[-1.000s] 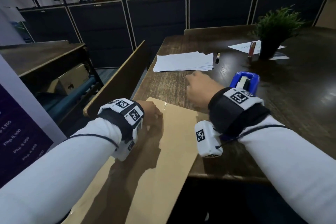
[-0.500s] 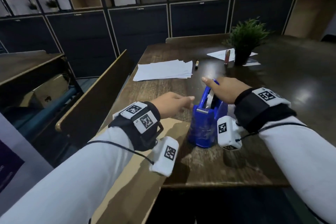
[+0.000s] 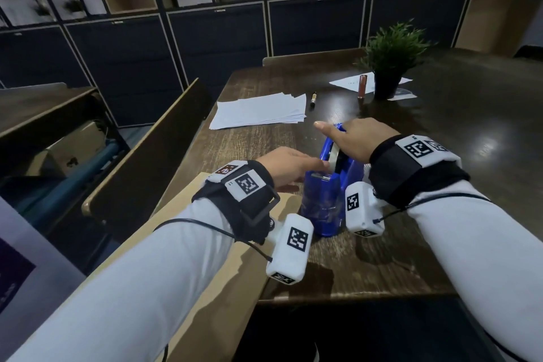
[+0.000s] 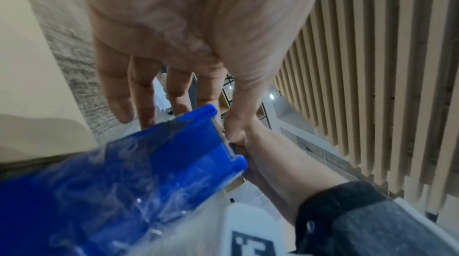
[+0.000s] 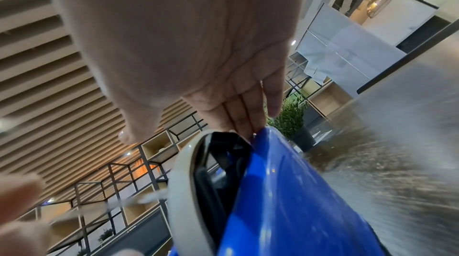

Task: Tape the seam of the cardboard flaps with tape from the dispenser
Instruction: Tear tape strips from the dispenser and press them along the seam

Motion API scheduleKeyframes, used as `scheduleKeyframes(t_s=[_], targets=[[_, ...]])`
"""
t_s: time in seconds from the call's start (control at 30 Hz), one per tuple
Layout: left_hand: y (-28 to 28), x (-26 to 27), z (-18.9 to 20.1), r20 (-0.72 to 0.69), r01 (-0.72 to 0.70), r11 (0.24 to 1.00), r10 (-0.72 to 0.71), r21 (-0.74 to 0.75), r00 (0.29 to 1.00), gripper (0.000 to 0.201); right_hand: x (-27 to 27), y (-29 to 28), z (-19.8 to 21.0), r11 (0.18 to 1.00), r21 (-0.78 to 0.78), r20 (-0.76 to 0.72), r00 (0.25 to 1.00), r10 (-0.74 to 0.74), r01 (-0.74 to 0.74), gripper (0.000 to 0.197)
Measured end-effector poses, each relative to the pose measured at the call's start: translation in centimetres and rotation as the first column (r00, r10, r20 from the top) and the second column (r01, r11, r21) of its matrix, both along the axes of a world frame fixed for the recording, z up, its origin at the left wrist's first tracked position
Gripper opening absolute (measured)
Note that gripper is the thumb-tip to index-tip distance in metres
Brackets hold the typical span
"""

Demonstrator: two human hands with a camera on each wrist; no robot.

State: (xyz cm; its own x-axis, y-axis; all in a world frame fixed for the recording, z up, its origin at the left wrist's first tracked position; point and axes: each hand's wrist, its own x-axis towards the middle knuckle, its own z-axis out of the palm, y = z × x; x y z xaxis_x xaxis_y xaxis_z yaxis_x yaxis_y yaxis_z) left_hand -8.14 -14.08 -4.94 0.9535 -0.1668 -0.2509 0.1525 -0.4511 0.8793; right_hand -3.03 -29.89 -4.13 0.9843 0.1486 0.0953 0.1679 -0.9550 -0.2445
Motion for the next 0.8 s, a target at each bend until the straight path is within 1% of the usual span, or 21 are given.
scheduleKeyframes(t_s=[0.13, 0.23, 0.27, 0.37, 0.47, 0.57, 0.7, 0.8], targets=[[-0.3, 0.2, -0.3, -0.065, -0.047, 0.997, 0.042, -0.066, 0.997, 0.024, -0.2, 0.0, 0.2, 1.0, -0.014, -0.004, 1.0, -0.005, 0.005, 0.078], [-0.4, 0.1, 0.2, -0.071, -0.087, 0.979, 0.075, -0.186, 0.995, 0.015, -0.1, 0.1, 0.2, 1.0, -0.021, -0.005, 1.0, -0.015, 0.015, 0.079], [-0.3, 0.0, 0.5, -0.064, -0.083, 0.976, 0.072, -0.202, 0.995, 0.013, -0.1, 0.1, 0.2, 1.0, -0.025, -0.005, 1.0, -0.018, 0.018, 0.079], [-0.1, -0.1, 0.7, -0.058, -0.05, 0.982, 0.04, -0.185, 0.998, 0.014, 0.0, 0.2, 0.1, 0.998, -0.052, -0.007, 1.0, -0.017, 0.017, 0.083], [0.5, -0.2, 0.3, -0.075, -0.038, 0.984, 0.026, -0.171, 0.997, 0.011, 0.1, 0.3, 0.1, 0.999, -0.05, -0.001, 1.0, -0.016, 0.016, 0.081], [1.2, -0.2, -0.3, -0.084, -0.05, 0.982, 0.036, -0.183, 0.996, 0.009, 0.1, 0.3, 0.0, 0.998, -0.057, 0.002, 1.0, -0.014, 0.014, 0.079], [1.4, -0.7, -0.8, -0.075, -0.047, 0.981, 0.033, -0.19, 0.997, 0.008, 0.1, 0.3, 0.0, 0.998, -0.063, -0.002, 1.0, -0.018, 0.018, 0.084], [1.3, -1.2, -1.0, -0.064, -0.051, 0.977, 0.039, -0.207, 0.997, 0.009, 0.0, 0.4, 0.1, 0.997, -0.072, -0.002, 1.0, -0.023, 0.023, 0.084]])
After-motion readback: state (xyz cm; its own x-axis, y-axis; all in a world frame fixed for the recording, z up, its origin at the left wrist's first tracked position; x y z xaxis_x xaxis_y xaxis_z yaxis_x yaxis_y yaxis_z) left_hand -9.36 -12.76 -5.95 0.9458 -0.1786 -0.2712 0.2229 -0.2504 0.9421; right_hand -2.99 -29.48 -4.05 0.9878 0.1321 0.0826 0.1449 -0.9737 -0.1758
